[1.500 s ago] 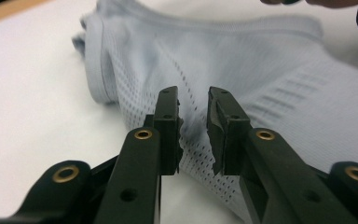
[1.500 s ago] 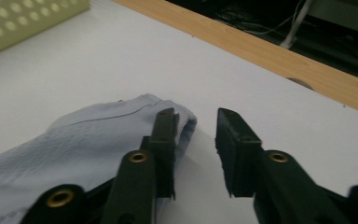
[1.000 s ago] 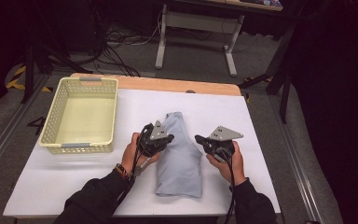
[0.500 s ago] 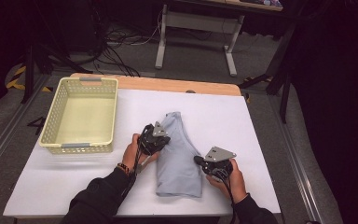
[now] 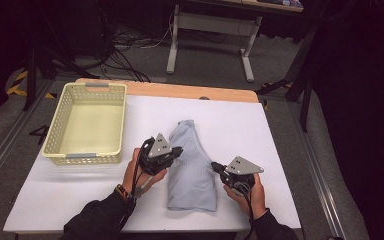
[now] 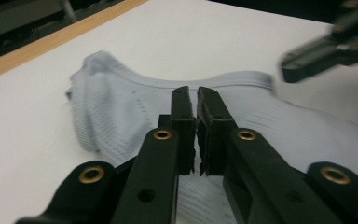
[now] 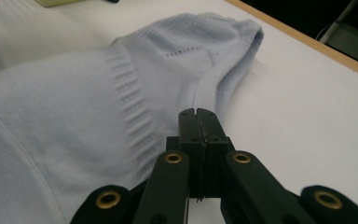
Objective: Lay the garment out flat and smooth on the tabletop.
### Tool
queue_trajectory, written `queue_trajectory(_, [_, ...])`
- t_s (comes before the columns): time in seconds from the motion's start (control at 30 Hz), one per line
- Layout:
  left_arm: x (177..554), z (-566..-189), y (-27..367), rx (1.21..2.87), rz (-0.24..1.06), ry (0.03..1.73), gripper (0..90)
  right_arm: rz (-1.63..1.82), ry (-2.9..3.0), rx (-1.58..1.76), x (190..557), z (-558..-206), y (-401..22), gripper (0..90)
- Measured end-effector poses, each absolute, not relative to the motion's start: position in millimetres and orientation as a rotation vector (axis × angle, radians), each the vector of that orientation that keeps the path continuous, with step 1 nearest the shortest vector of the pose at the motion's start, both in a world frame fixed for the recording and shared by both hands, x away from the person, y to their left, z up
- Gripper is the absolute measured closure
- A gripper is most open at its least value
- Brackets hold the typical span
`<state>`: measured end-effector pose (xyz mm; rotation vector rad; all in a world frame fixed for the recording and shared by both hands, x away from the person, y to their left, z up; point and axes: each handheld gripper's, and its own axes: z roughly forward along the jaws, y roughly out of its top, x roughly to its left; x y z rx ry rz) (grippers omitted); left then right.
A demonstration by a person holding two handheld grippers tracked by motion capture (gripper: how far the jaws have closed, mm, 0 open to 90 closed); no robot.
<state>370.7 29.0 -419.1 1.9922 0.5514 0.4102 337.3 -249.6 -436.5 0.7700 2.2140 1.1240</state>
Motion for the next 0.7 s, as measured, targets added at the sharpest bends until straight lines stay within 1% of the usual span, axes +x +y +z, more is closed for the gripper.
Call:
queue_trajectory(0.03, [365.1,-418.0,28.2,1.995,0.372,0.528,80.7,1.13,2.211,0.76,336.8,-435.4,-246.7,89.7])
queue_trajectory(0.07, [365.1,-418.0,28.2,1.995,0.372,0.528,79.1,1.13,2.211,0.76,336.8,-435.4,-246.7,89.7])
queue_trajectory(0.1, [349.5,-418.1,25.8,2.023,0.324,0.463,79.9,1.133,2.223,0.739,337.1,-436.4,-238.5,89.7])
queue_trajectory(0.17, [340.2,-421.4,25.3,2.04,0.28,0.421,81.6,1.137,2.239,0.739,338.7,-438.9,-233.8,89.7])
queue_trajectory(0.27, [319.7,-434.8,20.5,2.139,0.252,0.331,82.9,1.145,2.262,0.76,344.6,-444.3,-228.7,89.8])
queue_trajectory(0.3, [319.7,-434.8,20.5,2.139,0.252,0.331,83.1,1.139,2.263,0.761,345.7,-445.2,-227.7,89.8])
queue_trajectory(0.37, [307.5,-451.7,12.1,2.22,0.279,0.286,84.9,1.129,2.263,0.755,346.3,-446.3,-226.4,89.8])
queue_trajectory(0.43, [305.2,-463.1,4.0,2.292,0.299,0.241,88.6,1.08,2.284,0.738,347.4,-450.2,-224.4,89.8])
queue_trajectory(0.47, [305.5,-467.0,2.3,2.297,0.29,0.241,89.7,1.06,2.3,0.73,348.3,-452.9,-223.7,89.8])
queue_trajectory(0.53, [307.0,-471.0,2.5,2.276,0.26,0.254,89.9,1.023,2.317,0.724,350.0,-458.2,-224.0,89.8])
queue_trajectory(0.7, [309.3,-471.6,3.3,2.264,0.239,0.247,89.9,0.974,2.31,0.748,355.0,-460.5,-230.7,89.9])
